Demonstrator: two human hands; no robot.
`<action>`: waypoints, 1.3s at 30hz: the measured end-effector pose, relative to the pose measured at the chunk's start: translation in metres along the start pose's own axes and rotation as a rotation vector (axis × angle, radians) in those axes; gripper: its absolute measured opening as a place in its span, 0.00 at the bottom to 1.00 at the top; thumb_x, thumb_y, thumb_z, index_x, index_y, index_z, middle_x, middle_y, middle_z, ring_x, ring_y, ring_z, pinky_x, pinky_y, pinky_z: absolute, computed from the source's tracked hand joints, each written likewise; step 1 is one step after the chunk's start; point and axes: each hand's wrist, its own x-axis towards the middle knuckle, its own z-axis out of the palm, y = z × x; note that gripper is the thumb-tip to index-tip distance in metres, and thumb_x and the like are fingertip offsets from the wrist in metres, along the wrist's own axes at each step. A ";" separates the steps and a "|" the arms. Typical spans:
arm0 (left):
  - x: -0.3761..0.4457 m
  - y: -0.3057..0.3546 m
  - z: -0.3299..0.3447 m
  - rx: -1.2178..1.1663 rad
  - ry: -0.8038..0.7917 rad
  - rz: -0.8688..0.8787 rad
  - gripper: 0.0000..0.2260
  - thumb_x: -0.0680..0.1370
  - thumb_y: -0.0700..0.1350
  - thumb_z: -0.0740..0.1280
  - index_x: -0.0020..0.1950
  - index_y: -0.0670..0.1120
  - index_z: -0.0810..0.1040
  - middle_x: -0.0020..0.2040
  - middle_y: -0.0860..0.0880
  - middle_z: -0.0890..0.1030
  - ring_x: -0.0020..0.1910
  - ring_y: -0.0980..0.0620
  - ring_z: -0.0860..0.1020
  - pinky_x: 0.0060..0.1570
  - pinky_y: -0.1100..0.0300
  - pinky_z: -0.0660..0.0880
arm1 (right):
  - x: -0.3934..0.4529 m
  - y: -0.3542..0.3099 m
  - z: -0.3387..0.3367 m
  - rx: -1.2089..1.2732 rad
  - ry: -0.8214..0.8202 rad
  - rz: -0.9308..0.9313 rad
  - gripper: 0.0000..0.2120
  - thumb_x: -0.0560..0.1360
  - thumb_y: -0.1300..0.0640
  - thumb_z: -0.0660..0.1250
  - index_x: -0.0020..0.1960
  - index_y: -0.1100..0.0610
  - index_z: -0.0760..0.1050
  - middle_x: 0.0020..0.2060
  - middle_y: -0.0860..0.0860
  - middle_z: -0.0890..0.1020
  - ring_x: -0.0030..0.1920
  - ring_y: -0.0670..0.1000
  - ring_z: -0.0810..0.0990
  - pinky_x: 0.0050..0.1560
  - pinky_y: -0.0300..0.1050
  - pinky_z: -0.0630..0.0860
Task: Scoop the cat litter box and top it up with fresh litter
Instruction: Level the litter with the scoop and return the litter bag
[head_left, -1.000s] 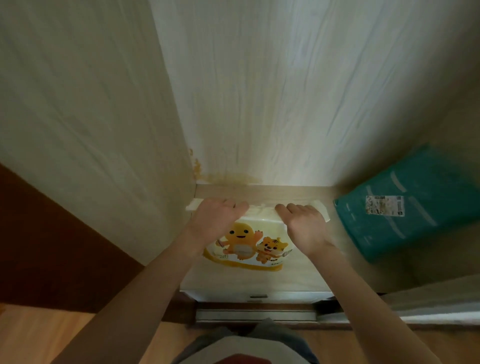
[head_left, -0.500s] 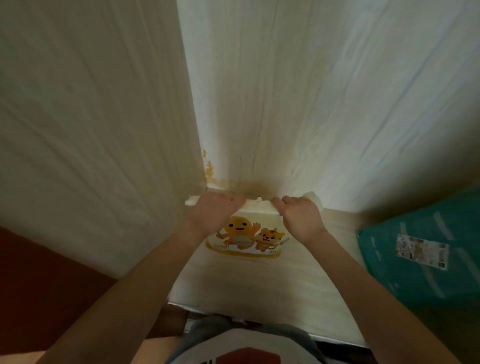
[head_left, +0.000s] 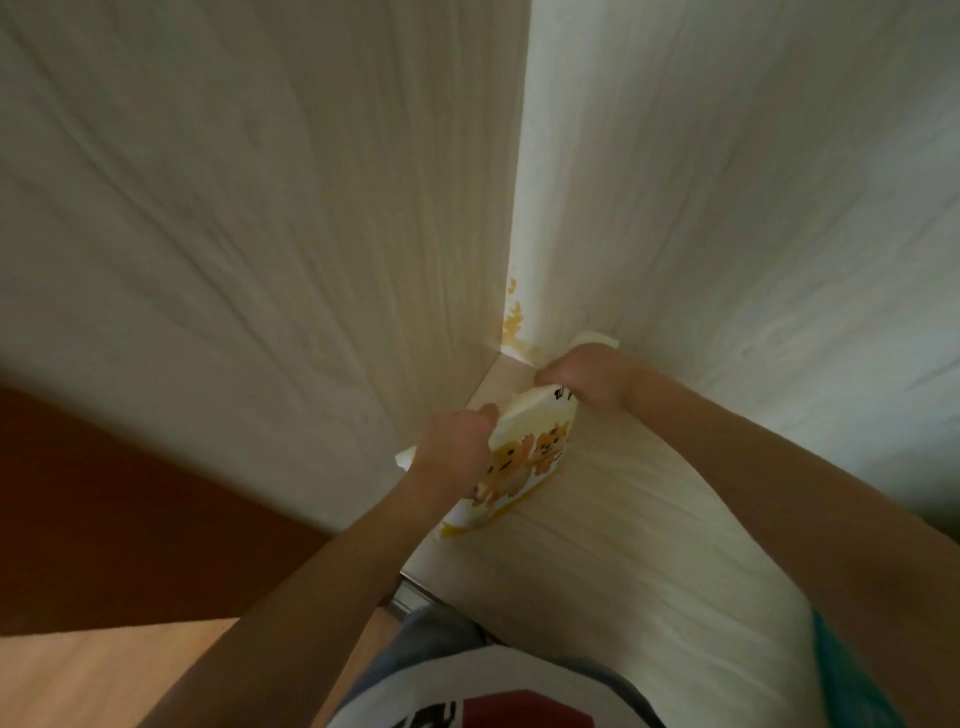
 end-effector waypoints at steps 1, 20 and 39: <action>-0.001 -0.004 0.002 -0.032 -0.003 -0.045 0.15 0.77 0.37 0.57 0.64 0.47 0.67 0.49 0.47 0.79 0.45 0.47 0.78 0.39 0.58 0.68 | 0.012 -0.001 -0.005 -0.032 -0.026 -0.023 0.16 0.75 0.63 0.62 0.60 0.50 0.76 0.44 0.53 0.81 0.45 0.56 0.80 0.45 0.46 0.75; -0.005 -0.061 0.036 -0.318 -0.047 -0.321 0.16 0.79 0.38 0.56 0.67 0.44 0.69 0.51 0.43 0.80 0.49 0.45 0.78 0.43 0.56 0.74 | 0.117 -0.043 0.006 -0.205 -0.094 -0.070 0.12 0.76 0.63 0.62 0.57 0.54 0.78 0.48 0.51 0.82 0.52 0.54 0.78 0.58 0.48 0.72; -0.043 -0.047 -0.024 -0.170 0.371 0.010 0.21 0.79 0.49 0.62 0.70 0.45 0.65 0.64 0.48 0.71 0.60 0.48 0.71 0.54 0.55 0.72 | -0.002 -0.095 -0.042 0.044 0.401 0.211 0.30 0.76 0.57 0.67 0.75 0.56 0.61 0.75 0.53 0.62 0.77 0.55 0.55 0.75 0.52 0.44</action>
